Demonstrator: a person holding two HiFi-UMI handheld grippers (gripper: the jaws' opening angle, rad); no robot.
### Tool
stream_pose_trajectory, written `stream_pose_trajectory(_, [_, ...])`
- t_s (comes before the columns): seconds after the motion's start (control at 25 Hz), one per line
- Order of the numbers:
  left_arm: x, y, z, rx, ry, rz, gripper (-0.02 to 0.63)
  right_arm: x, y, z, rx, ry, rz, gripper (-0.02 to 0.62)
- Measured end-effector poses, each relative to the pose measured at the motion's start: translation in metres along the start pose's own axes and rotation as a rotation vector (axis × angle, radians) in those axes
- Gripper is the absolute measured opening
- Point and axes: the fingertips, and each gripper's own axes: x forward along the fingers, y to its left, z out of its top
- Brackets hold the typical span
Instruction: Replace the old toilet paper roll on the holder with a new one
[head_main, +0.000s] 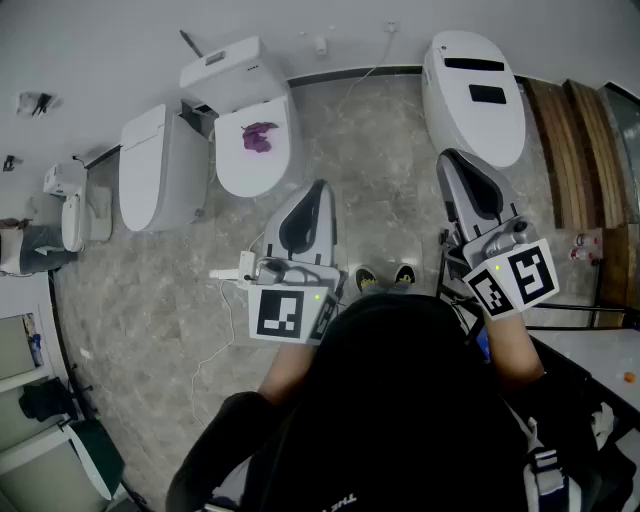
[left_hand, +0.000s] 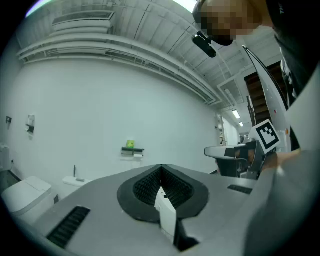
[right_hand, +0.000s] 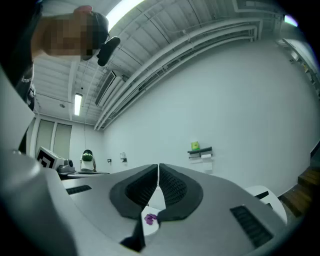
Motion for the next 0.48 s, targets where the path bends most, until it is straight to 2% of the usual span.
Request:
stream_pose_trajectory(0.28, [-0.009,0.012,0.0,0.014,-0.01,0.006,0.021,0.0,0.012,-0.003,-0.018,0.005,-0.008,0.021])
stream_pose_trajectory(0.48, [-0.016,0.025,0.001,0.0,-0.033,-0.016,0.021,0.008,0.023,-0.006,-0.023,0.01,-0.027,0.021])
